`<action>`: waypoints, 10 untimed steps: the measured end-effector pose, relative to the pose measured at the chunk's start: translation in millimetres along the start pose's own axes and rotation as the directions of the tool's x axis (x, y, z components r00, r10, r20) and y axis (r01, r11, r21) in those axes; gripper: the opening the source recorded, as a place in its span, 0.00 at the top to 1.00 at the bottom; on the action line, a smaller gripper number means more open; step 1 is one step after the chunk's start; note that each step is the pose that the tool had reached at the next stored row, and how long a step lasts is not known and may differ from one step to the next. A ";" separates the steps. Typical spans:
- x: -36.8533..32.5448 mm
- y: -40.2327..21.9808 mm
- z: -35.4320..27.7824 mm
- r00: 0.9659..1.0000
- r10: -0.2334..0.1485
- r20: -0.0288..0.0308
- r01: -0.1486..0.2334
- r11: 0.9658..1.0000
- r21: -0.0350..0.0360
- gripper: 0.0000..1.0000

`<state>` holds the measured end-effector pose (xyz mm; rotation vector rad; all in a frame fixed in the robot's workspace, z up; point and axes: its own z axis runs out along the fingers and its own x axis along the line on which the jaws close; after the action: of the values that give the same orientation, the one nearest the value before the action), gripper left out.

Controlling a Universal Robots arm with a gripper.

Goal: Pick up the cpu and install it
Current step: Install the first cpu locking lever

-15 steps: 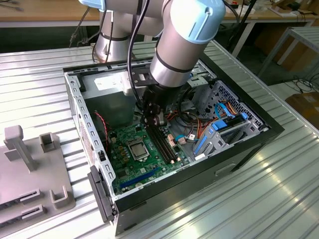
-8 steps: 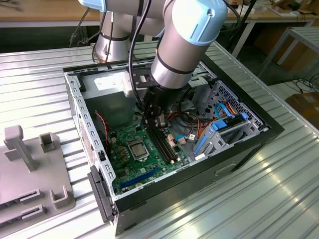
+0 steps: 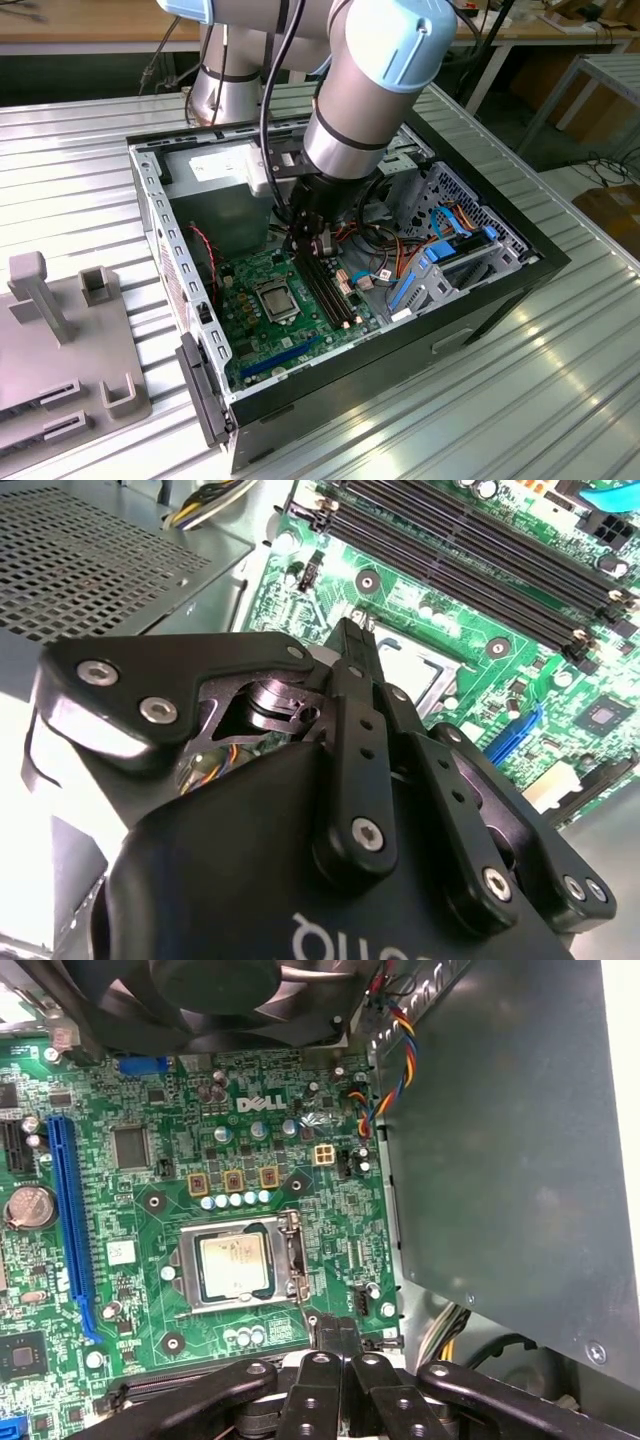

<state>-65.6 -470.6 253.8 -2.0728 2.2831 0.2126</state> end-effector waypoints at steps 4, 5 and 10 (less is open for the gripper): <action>0.2 -0.1 0.5 0.999 -0.044 -0.003 0.044 0.999 -0.006 0.89; 0.2 -0.1 0.7 0.999 -0.052 -0.004 0.052 0.999 -0.007 0.89; 0.5 -0.5 2.7 0.997 -0.076 -0.008 0.076 0.997 -0.008 0.89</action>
<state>-65.4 -470.8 251.1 -2.1631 2.2062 0.2094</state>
